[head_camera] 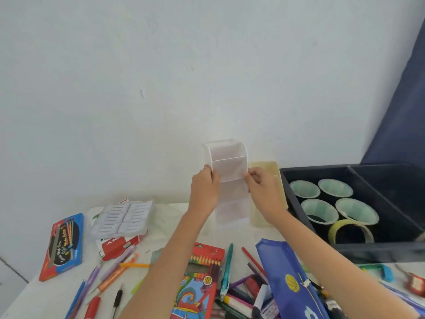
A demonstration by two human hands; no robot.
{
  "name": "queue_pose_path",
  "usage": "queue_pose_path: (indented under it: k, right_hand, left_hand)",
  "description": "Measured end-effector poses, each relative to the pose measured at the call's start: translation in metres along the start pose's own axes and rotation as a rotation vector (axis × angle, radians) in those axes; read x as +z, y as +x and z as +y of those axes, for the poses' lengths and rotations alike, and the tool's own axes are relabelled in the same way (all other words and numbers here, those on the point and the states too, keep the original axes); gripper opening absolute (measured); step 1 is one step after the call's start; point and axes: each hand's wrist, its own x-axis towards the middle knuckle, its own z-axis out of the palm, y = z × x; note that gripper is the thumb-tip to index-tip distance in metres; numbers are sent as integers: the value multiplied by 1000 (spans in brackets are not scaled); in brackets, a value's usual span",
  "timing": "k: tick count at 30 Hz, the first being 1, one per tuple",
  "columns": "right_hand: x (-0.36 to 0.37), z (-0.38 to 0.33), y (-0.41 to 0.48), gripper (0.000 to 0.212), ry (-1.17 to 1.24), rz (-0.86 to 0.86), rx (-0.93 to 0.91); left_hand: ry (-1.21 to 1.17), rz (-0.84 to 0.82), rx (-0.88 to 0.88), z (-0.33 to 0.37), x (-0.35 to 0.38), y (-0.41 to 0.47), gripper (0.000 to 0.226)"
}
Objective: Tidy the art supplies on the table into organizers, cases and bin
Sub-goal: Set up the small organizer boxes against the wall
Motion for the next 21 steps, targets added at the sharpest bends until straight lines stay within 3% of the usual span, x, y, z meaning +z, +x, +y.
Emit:
queue_pose_path:
  k: [3, 7, 13, 16, 21]
  right_hand:
    - [-12, 19, 11, 6, 15, -125, 113]
    - [-16, 34, 17, 15, 0, -135, 159]
    - [-13, 52, 27, 20, -89, -80, 85]
    - [-12, 54, 32, 23, -141, -24, 41]
    - [-9, 68, 28, 43, -221, -134, -27]
  left_hand:
    - [-41, -24, -9, -16, 20, 3, 42]
    - [-94, -43, -15, -30, 42, 3, 39]
    - [-233, -98, -52, -46, 62, 15, 25]
    - [-261, -176, -94, -50, 69, 18, 38]
    - [-225, -155, -124, -56, 80, 23, 45]
